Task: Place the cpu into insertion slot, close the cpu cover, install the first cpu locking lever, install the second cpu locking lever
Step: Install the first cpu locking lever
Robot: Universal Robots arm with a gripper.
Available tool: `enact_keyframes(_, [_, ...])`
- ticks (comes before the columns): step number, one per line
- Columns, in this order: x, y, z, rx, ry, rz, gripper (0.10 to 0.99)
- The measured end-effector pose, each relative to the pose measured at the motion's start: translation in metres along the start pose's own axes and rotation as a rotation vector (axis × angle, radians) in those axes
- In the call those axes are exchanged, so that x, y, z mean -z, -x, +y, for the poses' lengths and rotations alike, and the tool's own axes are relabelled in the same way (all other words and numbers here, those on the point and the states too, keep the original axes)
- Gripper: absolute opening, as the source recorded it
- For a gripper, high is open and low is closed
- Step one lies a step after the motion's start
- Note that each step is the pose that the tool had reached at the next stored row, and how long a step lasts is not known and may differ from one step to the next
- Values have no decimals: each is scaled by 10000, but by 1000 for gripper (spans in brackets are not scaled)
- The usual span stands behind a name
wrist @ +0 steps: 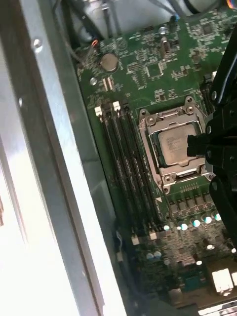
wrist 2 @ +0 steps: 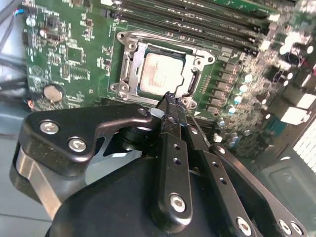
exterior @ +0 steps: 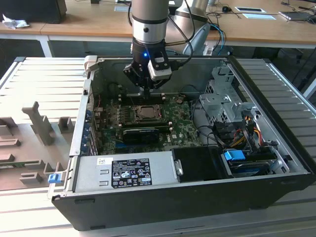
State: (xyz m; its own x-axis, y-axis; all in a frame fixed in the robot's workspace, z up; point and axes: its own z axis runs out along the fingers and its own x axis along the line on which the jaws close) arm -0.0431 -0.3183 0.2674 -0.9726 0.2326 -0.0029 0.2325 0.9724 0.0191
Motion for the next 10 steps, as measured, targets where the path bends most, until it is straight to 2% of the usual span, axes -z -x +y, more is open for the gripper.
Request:
enact_keyframes(2, [-2, 0, 0, 573, 2, 11, 106])
enact_keyframes(5, [-3, -6, -1, 1051, 5, 20, 106])
enact_keyframes(8, [-3, -40, -10, 1054, 4, 20, 106])
enact_keyframes(10, [-2, -96, -23, 1055, 4, 20, 106])
